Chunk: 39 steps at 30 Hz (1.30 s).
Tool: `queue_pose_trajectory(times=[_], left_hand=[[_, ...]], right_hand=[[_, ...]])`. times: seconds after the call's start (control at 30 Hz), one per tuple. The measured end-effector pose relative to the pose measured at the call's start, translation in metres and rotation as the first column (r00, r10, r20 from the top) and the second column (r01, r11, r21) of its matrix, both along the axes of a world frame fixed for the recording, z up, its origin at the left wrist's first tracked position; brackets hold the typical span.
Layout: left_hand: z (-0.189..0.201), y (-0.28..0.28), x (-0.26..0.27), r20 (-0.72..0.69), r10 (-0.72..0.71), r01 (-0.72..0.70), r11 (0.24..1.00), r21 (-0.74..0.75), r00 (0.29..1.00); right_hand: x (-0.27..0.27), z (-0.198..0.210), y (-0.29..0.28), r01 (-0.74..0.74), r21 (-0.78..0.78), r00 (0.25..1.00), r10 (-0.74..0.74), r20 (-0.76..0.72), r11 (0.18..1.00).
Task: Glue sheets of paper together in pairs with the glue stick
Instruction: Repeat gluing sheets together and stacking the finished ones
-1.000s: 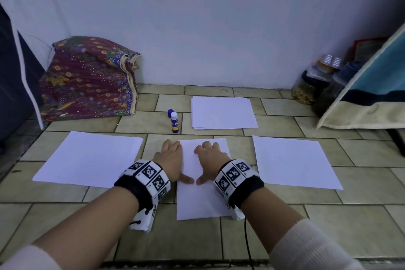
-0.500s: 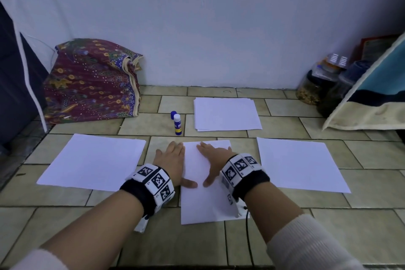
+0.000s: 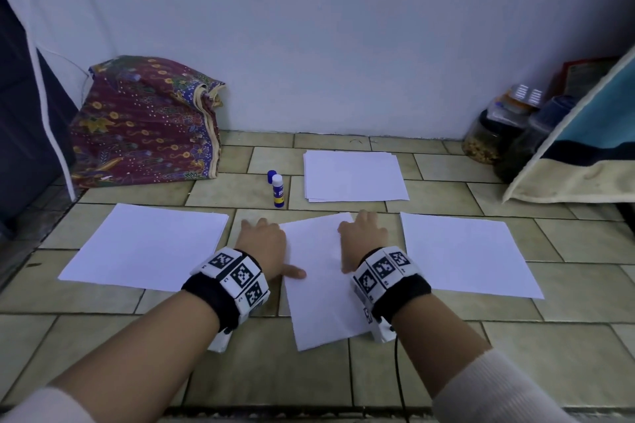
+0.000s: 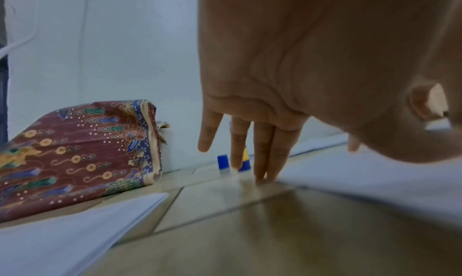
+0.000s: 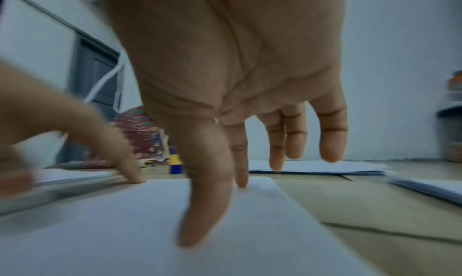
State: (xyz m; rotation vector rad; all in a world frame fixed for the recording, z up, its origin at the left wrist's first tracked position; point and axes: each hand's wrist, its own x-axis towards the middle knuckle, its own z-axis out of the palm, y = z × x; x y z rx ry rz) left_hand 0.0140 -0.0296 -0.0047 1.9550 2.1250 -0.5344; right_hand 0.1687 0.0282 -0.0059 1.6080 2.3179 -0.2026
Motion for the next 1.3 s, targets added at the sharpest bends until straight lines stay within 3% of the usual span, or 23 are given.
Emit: queue_pose_trajectory(times=[0.1,0.17,0.23,0.43,0.57,0.67,0.77,0.9,1.3], left_hand=[[0.007,0.001,0.002,0.069,-0.041,0.035,0.995,0.095,0.997],[0.003,-0.002,0.003,0.152,-0.115,0.105,0.992,0.074,0.982],[-0.001,-0.007,0.005,0.145,-0.155,0.15,0.988,0.046,0.977],[0.004,-0.013,0.003,0.08,-0.093,0.089,0.995,0.052,0.992],[-0.003,-0.012,-0.009,0.17,0.017,-0.024,0.999,0.036,0.985],[-0.011,-0.01,-0.017,0.217,0.103,-0.084,0.992,-0.097,0.971],[-0.015,-0.008,-0.02,0.202,0.087,-0.057,0.987,-0.153,0.976],[-0.016,-0.005,-0.019,0.146,0.082,-0.055,0.982,-0.183,0.986],[-0.02,-0.008,-0.027,0.153,0.064,-0.034,0.981,-0.193,0.986]], right_hand=[[-0.007,-0.002,-0.014,-0.082,-0.046,0.994,0.079,-0.07,0.996],[-0.012,-0.002,-0.019,-0.129,-0.105,0.986,0.117,-0.115,0.986],[-0.017,-0.001,-0.023,-0.147,-0.151,0.986,0.132,-0.106,0.978],[-0.038,-0.005,-0.034,-0.187,-0.209,0.979,0.165,-0.118,0.96],[-0.04,0.007,-0.029,-0.27,-0.322,0.958,0.218,-0.188,0.907],[-0.041,0.009,-0.021,-0.258,-0.359,0.96,0.197,-0.199,0.897],[-0.055,0.004,-0.02,-0.302,-0.318,0.952,0.268,-0.147,0.899],[-0.064,0.0,-0.023,-0.37,-0.316,0.927,0.325,-0.187,0.874],[0.017,0.001,0.018,-0.191,-0.317,0.977,0.15,-0.151,0.929]])
